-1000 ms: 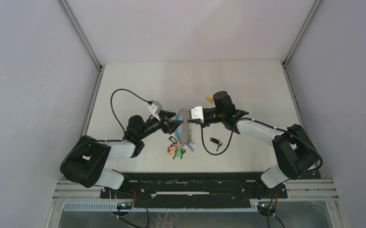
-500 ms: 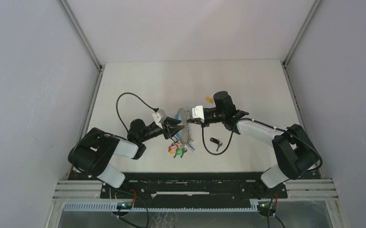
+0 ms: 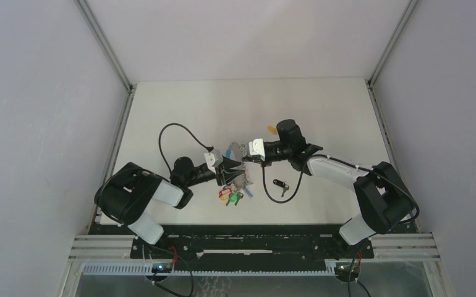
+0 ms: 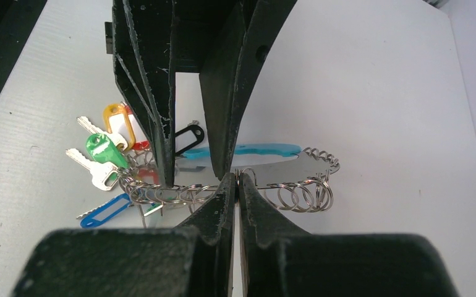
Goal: Put the keys on the keyring
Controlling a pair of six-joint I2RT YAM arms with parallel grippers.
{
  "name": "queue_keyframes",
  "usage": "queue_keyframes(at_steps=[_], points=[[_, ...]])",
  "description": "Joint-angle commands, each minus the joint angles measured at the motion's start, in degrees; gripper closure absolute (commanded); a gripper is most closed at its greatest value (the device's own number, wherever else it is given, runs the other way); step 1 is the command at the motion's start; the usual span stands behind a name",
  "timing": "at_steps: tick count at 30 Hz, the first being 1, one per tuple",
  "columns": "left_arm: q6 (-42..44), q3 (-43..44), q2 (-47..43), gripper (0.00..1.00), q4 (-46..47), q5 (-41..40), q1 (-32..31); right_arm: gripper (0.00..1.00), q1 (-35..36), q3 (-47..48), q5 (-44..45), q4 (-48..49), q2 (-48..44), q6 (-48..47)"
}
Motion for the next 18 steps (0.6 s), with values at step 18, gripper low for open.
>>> queue_keyframes(at_steps=[18], points=[[3.6,2.8,-0.2,0.59,4.0,-1.4,0.5,1.00,0.7,0.2,-2.8,0.8,-2.6,-0.6]])
